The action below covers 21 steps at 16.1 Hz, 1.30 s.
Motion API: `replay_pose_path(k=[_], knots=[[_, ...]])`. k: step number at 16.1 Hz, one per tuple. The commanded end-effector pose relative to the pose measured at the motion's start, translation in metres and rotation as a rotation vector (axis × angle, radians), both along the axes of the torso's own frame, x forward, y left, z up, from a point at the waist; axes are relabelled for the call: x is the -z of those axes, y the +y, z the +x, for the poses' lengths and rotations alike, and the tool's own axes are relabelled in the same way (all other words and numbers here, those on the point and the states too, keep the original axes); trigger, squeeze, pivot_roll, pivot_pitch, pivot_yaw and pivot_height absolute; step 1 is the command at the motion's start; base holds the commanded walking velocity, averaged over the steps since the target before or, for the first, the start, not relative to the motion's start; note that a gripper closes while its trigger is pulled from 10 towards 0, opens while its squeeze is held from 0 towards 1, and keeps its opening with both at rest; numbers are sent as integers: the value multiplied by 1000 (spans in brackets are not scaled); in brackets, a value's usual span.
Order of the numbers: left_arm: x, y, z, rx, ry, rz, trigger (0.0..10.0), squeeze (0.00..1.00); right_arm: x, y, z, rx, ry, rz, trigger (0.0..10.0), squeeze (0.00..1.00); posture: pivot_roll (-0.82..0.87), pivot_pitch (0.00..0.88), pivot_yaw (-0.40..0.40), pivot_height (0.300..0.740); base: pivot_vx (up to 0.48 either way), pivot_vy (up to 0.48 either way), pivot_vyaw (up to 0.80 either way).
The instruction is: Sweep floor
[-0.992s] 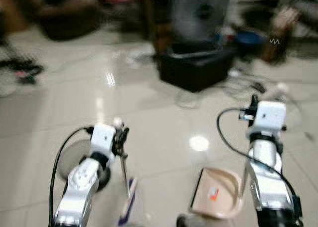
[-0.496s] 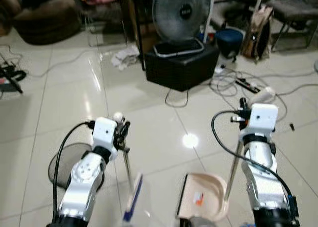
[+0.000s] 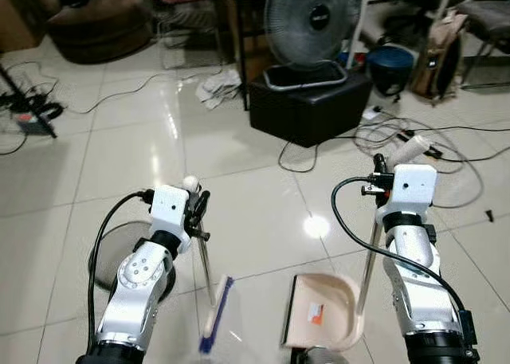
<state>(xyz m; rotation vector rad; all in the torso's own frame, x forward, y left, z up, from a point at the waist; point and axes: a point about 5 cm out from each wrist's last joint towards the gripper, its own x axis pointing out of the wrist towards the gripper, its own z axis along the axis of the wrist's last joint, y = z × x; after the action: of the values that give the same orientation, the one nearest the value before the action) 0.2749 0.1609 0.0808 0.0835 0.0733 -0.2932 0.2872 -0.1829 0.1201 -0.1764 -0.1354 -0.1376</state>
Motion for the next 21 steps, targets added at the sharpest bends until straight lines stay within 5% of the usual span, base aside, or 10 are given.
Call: replay_pose_path(k=[1, 21], knots=[[-4, 2, 1, -11, -12, 0, 10000, 0, -6, 4, 3, -23, -31, -10, 10000, 0, -11, 32, 45, 740, -285, 0, 0], [-3, 3, 2, -11, -7, 18, 10000, 0, -3, 4, 3, -33, -25, -14, 10000, 0, -10, 23, 45, 740, -312, 0, 0]])
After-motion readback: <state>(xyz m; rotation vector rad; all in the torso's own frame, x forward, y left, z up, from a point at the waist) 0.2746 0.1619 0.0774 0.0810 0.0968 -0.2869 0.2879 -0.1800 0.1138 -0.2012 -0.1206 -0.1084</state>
